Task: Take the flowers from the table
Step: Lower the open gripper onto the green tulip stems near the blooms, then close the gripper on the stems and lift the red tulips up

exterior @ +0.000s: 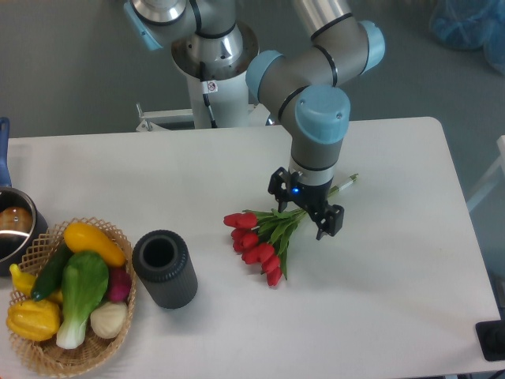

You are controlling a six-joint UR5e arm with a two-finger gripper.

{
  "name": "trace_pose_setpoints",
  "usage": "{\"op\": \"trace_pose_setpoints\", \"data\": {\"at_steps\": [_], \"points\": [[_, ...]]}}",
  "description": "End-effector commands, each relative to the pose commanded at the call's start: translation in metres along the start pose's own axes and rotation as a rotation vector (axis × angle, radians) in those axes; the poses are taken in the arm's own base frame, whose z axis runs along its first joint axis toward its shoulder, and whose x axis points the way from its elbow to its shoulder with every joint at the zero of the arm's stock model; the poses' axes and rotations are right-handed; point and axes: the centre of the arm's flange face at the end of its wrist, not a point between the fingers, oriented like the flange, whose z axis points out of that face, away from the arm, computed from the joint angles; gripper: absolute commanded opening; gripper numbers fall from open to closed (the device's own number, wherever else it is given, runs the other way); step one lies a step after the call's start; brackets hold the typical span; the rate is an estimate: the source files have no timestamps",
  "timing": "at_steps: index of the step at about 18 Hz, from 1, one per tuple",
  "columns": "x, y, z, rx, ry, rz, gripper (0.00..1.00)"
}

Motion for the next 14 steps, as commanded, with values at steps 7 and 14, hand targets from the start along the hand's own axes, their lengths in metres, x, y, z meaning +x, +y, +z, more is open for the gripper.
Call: {"op": "trace_pose_setpoints", "data": {"at_steps": [7, 14], "points": [[0.027, 0.000, 0.050, -0.039, 0.098, -0.011, 1.00], [0.018, -0.003, 0.064, -0.045, 0.109, -0.052, 1.00]]}}
